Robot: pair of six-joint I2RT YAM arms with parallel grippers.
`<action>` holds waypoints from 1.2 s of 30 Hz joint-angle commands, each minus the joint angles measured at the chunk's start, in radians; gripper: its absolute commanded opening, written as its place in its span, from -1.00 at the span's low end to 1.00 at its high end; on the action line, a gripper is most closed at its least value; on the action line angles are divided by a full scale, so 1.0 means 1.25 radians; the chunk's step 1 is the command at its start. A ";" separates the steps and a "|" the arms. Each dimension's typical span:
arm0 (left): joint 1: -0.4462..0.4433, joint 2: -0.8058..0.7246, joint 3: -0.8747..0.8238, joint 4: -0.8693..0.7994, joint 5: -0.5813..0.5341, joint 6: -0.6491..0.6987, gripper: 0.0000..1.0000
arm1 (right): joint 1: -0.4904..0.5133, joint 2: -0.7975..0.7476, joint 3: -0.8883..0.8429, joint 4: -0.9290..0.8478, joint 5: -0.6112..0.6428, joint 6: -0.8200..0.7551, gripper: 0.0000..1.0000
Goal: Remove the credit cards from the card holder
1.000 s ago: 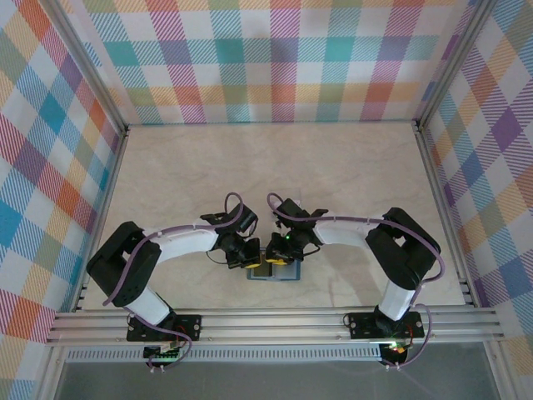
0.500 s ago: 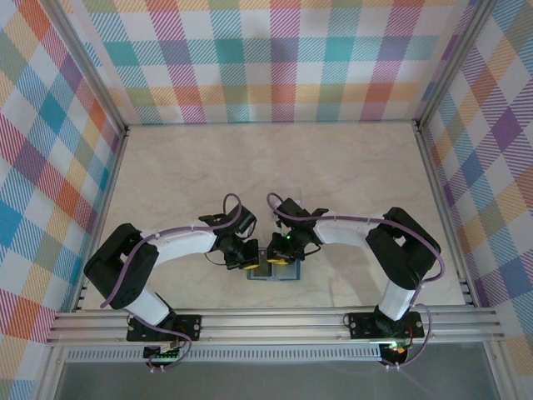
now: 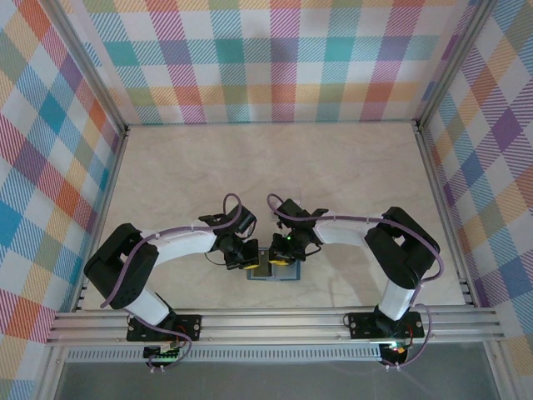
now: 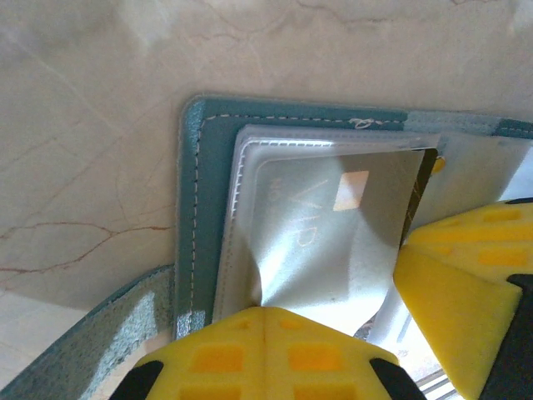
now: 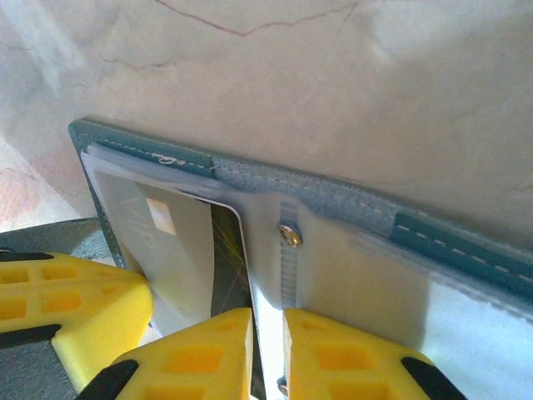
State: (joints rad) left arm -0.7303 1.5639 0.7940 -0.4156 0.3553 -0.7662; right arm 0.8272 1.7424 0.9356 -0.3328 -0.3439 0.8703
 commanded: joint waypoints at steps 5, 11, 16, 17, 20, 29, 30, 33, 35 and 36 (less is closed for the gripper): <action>0.005 0.015 -0.003 -0.039 -0.011 -0.001 -0.88 | 0.003 0.018 -0.019 0.077 -0.057 -0.007 -0.58; 0.006 0.019 0.001 -0.041 -0.008 0.001 -0.88 | 0.003 0.036 -0.006 0.077 -0.076 -0.012 -0.57; 0.006 0.018 0.001 -0.040 -0.006 -0.001 -0.88 | 0.003 0.040 -0.001 0.072 -0.081 -0.015 -0.63; 0.005 0.018 0.002 -0.040 -0.007 -0.001 -0.88 | 0.003 0.042 -0.001 0.074 -0.081 -0.015 -0.67; 0.006 0.015 0.000 -0.042 -0.011 -0.001 -0.88 | 0.003 0.032 -0.002 0.062 -0.066 -0.014 -0.79; 0.006 0.008 -0.005 -0.053 -0.021 -0.004 -0.88 | 0.002 -0.022 0.013 -0.080 0.032 -0.042 -0.98; 0.006 0.008 -0.004 -0.054 -0.021 -0.003 -0.88 | 0.002 -0.026 0.015 -0.094 0.041 -0.043 -0.98; 0.006 0.008 -0.004 -0.056 -0.022 -0.004 -0.87 | 0.002 -0.033 0.018 -0.117 0.054 -0.046 -1.00; 0.006 0.009 -0.003 -0.056 -0.023 -0.005 -0.87 | 0.002 -0.039 0.019 -0.125 0.059 -0.045 -1.00; 0.006 0.008 -0.002 -0.056 -0.023 -0.004 -0.87 | 0.002 -0.043 0.017 -0.124 0.059 -0.043 -1.00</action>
State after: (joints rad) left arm -0.7296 1.5650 0.7952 -0.4309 0.3504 -0.7666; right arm 0.8284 1.7134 0.9398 -0.4114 -0.3058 0.8299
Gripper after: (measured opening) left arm 0.065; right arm 0.067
